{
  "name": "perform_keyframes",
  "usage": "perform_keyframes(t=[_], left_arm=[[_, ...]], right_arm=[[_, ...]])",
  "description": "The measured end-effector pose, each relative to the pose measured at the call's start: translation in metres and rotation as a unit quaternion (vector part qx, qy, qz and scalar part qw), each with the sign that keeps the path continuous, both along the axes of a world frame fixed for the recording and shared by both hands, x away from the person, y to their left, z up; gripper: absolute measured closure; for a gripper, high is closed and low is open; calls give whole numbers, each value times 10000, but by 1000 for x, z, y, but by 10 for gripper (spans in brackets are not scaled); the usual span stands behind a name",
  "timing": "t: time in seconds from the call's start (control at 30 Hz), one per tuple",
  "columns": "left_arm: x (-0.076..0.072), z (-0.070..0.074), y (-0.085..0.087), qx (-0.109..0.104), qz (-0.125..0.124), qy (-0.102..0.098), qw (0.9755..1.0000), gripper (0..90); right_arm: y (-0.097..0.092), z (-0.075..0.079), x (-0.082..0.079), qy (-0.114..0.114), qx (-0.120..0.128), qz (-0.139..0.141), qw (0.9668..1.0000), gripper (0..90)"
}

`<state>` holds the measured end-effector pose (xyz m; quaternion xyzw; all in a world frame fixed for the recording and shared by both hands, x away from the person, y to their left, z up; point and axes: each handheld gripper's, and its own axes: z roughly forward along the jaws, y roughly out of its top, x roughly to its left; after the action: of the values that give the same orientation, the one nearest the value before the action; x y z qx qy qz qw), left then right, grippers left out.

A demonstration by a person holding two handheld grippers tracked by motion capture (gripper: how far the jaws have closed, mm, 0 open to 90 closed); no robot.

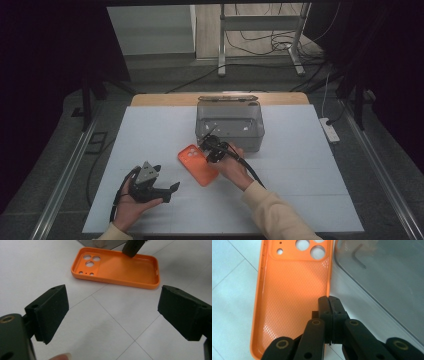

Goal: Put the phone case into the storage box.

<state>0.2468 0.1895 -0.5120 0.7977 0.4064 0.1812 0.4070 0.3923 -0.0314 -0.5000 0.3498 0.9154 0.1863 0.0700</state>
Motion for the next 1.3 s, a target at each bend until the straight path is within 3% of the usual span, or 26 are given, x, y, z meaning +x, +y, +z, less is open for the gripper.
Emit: perform_keyframes(t=[0.7, 0.8, 1.3], left_arm=[[0, -1, 2, 12, 33, 17, 10000, 99], [0, 0, 2, 11, 32, 15, 10000, 99], [0, 0, 3, 4, 50, 14, 10000, 99]], right_arm=[[-1, 14, -7, -249, 159, 214, 9993, 900], [-1, 17, -8, -164, 229, 239, 9993, 900], [-2, 31, -13, -292, 343, 321, 9985, 900]])
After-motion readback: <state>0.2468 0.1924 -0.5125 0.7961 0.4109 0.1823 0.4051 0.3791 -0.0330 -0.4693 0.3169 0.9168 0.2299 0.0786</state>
